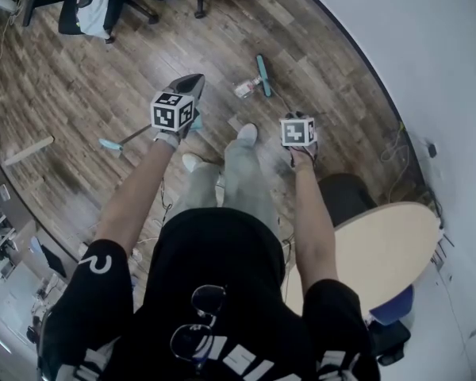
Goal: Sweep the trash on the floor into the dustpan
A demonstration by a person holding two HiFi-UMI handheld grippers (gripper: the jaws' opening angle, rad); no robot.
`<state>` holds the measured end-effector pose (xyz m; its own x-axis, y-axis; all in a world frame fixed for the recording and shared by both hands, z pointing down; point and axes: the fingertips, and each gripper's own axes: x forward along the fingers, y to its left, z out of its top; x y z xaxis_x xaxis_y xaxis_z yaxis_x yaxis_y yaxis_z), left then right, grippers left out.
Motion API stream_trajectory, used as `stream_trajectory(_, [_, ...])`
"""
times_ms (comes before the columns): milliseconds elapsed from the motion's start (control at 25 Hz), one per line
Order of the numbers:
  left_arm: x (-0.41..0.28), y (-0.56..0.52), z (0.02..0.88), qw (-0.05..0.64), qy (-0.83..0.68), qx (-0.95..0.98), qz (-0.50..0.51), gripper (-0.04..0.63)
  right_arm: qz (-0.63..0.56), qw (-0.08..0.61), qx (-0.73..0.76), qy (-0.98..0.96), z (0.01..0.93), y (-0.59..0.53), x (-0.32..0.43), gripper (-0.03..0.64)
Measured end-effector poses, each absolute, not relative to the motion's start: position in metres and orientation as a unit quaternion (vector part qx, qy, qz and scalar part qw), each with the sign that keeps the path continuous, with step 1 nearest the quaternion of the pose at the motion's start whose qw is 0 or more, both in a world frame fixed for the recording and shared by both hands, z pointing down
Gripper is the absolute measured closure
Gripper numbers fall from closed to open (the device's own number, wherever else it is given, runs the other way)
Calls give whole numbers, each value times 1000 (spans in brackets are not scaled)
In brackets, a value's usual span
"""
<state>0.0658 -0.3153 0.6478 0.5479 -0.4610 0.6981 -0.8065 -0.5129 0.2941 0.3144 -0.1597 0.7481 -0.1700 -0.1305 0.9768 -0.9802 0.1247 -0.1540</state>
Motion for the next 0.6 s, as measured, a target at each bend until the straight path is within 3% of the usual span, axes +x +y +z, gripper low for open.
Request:
stream_trajectory(320, [5,-283,648,314,-399,820,263,598,417,479,482,-604,748,-132,279,532])
stream_trajectory(600, [-94,-227,661,317,-406,813,273,598,404,481,495,-601,753,-93,211,532])
